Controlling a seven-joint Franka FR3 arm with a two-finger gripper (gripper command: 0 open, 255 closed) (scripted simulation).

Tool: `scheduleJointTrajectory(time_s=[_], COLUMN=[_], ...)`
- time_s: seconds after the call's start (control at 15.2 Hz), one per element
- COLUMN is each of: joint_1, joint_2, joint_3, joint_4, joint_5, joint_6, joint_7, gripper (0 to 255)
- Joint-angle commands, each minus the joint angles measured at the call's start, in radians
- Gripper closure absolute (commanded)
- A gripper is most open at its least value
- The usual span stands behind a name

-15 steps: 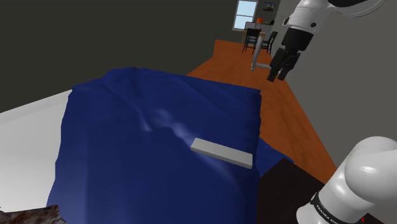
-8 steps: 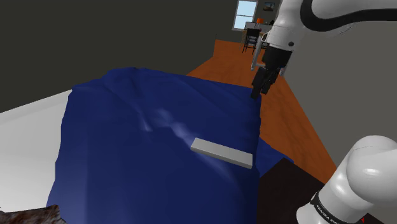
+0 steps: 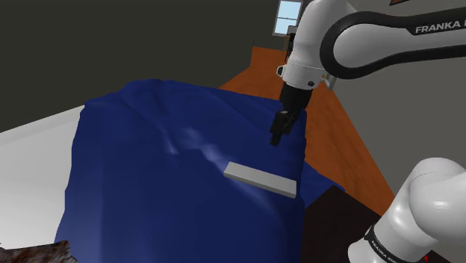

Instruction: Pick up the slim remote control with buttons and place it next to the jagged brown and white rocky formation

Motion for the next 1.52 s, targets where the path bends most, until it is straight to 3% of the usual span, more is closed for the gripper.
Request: scheduleJointTrajectory(time_s=[0.0, 0.4, 0.92, 1.45], joint_1=[0.019, 0.068, 0.067, 0.067], joint_2=[0.033, 0.167, 0.218, 0.218], joint_3=[0.033, 0.141, 0.162, 0.162], joint_4=[-0.009, -0.022, -0.087, -0.087], joint_5=[0.008, 0.016, 0.018, 0.018], joint_6=[0.035, 0.16, 0.276, 0.276], joint_7=[0.009, 0.051, 0.056, 0.056], gripper=[0, 0, 0, 0])
